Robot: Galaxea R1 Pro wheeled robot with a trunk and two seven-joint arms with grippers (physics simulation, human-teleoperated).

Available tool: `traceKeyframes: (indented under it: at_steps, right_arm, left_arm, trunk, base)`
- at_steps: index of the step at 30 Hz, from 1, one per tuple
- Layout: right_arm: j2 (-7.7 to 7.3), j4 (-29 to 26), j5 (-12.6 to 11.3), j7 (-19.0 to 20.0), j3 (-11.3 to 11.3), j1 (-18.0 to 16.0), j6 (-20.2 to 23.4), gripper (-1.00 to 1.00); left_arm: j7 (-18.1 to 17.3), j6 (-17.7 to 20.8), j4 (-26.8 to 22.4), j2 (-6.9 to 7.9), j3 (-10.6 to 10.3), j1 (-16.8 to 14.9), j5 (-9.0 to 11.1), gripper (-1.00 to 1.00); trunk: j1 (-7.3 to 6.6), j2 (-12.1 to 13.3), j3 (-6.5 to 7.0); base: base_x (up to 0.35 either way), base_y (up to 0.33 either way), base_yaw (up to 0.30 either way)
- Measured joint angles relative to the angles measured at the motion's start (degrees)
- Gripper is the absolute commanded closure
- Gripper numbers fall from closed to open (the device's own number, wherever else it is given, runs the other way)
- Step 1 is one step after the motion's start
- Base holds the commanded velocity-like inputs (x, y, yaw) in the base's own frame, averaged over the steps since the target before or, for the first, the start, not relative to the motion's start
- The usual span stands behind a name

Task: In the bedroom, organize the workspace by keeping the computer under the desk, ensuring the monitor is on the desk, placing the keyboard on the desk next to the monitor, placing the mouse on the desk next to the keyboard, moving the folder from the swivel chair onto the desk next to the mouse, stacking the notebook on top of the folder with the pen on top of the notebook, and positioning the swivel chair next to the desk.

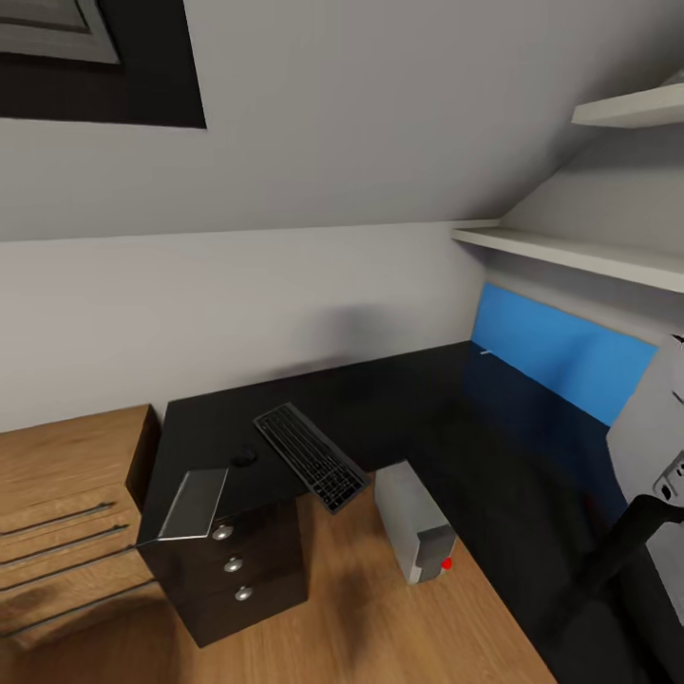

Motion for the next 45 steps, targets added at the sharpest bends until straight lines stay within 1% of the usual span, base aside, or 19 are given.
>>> traceKeyframes:
  at_steps: [10, 25, 27, 29, 30, 32, 33, 35, 39, 41, 42, 43, 44, 45]
  right_arm:
    - [0.00, 0.0, 0.0, 0.0, 0.0, 0.0, 0.0, -1.00]
    - [0.03, 0.0, -0.2, -0.1, -0.2, 0.0, 0.1, -1.00]
    - [0.03, -0.1, -0.6, -0.2, -0.5, 0.0, 0.3, -1.00]
    - [0.00, -0.1, -1.6, -0.3, -0.9, 0.0, 0.5, -1.00]
    - [-0.09, -0.3, -2.6, -0.4, -1.2, -0.1, 0.5, -1.00]
    - [-0.17, -0.6, -3.6, -0.4, -1.4, -0.1, 0.5, -1.00]
    - [-0.23, -1.5, -4.3, -0.4, -1.6, -0.2, 0.5, -1.00]
    - [-0.27, -2.8, -4.8, -0.4, -1.7, -0.2, 0.5, -1.00]
    - [-0.34, -8.6, -4.7, -1.9, -1.8, -0.3, 1.6, -1.00]
    - [-0.41, -12.6, -4.0, -3.9, -1.7, -0.4, 3.5, -1.00]
    - [-0.48, -15.6, -3.1, -5.5, -1.7, -0.5, 5.5, -1.00]
    - [-0.56, -17.3, -2.5, -6.4, -1.7, -0.5, 6.8, -1.00]
    - [-0.74, -20.6, -1.0, -7.9, -1.6, -0.5, 9.5, -1.00]
    - [-0.83, -22.4, -0.1, -8.6, -1.6, -0.5, 11.0, -1.00]
  left_arm:
    - [0.0, 0.0, 0.0, 0.01, 0.0, 0.0, 0.0, -1.00]
    - [0.0, 0.1, 0.0, 0.01, 0.0, 0.0, 0.0, -1.00]
    - [0.0, 0.1, 0.0, 0.01, 0.0, 0.0, 0.0, -1.00]
    - [0.0, 0.1, 0.0, 0.01, 0.0, 0.0, 0.0, -1.00]
    - [0.0, 0.1, 0.0, 0.01, 0.0, 0.0, 0.0, -1.00]
    - [0.0, 0.1, 0.0, 0.01, 0.0, 0.0, 0.0, -1.00]
    - [0.0, 0.1, 0.0, 0.01, 0.0, 0.0, 0.0, -1.00]
    - [0.0, 0.1, 0.0, 0.01, -0.1, 0.0, 0.0, -1.00]
    - [0.0, 0.1, 0.0, 0.01, 0.0, 0.0, 0.0, -1.00]
    - [0.0, 0.1, 0.0, 0.01, 0.0, 0.0, 0.0, -1.00]
    - [0.0, 0.1, 0.0, 0.01, 0.0, 0.0, 0.0, -1.00]
    - [0.0, 0.1, 0.0, 0.01, 0.0, 0.0, 0.0, -1.00]
    - [0.0, 0.1, 0.0, 0.01, 0.0, 0.0, 0.0, -1.00]
    - [0.0, 0.1, 0.0, 0.01, 0.0, 0.0, 0.0, -1.00]
  trunk:
    - [0.00, 0.0, 0.00]
    - [0.00, 0.0, 0.00]
    - [0.00, 0.0, 0.00]
    - [0.00, 0.0, 0.00]
    - [0.00, 0.0, 0.00]
    - [0.00, 0.0, 0.00]
    - [0.00, 0.0, 0.00]
    - [0.00, 0.0, 0.00]
    - [0.00, 0.0, 0.00]
    - [0.00, 0.0, 0.00]
    - [0.00, 0.0, 0.01]
    - [0.00, 0.0, 0.00]
    - [0.00, 0.0, 0.01]
    - [0.00, 0.0, 0.00]
  base:
    - [0.008, 0.017, -0.201]
    - [0.000, 0.000, -0.014]
    - [0.000, 0.000, 0.000]
    - [0.000, 0.000, 0.000]
    - [0.000, 0.000, 0.000]
    - [0.000, 0.000, 0.000]
    - [0.000, 0.000, 0.000]
    - [0.000, 0.000, 0.000]
    - [0.000, 0.000, 0.000]
    - [0.000, 0.000, 0.000]
    - [0.000, 0.000, 0.000]
    - [0.000, 0.000, 0.000]
    - [0.000, 0.000, 0.000]
    - [0.000, 0.000, 0.000]
